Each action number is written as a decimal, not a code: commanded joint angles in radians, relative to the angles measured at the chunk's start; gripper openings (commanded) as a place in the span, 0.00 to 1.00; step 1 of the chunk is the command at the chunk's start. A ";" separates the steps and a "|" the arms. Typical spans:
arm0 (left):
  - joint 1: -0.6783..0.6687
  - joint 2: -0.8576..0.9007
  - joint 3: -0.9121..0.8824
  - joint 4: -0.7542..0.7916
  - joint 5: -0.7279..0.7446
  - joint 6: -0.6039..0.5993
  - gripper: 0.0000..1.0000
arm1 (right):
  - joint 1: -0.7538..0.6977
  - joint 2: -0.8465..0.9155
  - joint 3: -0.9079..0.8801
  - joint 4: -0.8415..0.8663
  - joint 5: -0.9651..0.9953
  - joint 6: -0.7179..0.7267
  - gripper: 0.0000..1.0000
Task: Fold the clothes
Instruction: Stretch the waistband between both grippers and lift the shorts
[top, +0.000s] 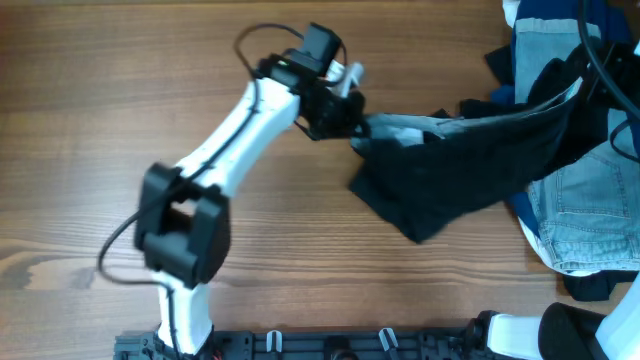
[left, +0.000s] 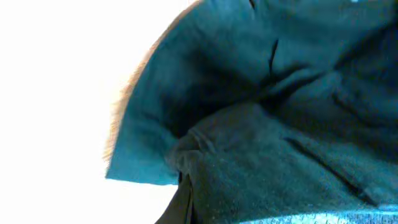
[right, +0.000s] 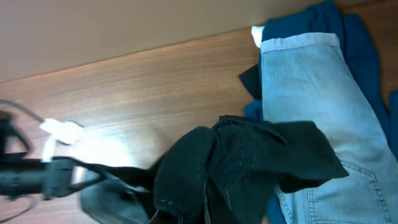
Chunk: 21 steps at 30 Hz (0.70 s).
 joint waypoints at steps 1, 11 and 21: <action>0.132 -0.207 0.002 -0.027 -0.181 0.040 0.04 | 0.003 0.006 0.019 0.007 -0.028 -0.018 0.04; 0.411 -0.732 0.002 0.080 -0.465 0.077 0.04 | 0.074 0.019 0.043 0.150 -0.110 -0.020 0.04; 0.451 -1.137 0.002 0.060 -0.621 0.118 0.04 | 0.074 -0.229 0.095 0.064 -0.052 -0.020 0.04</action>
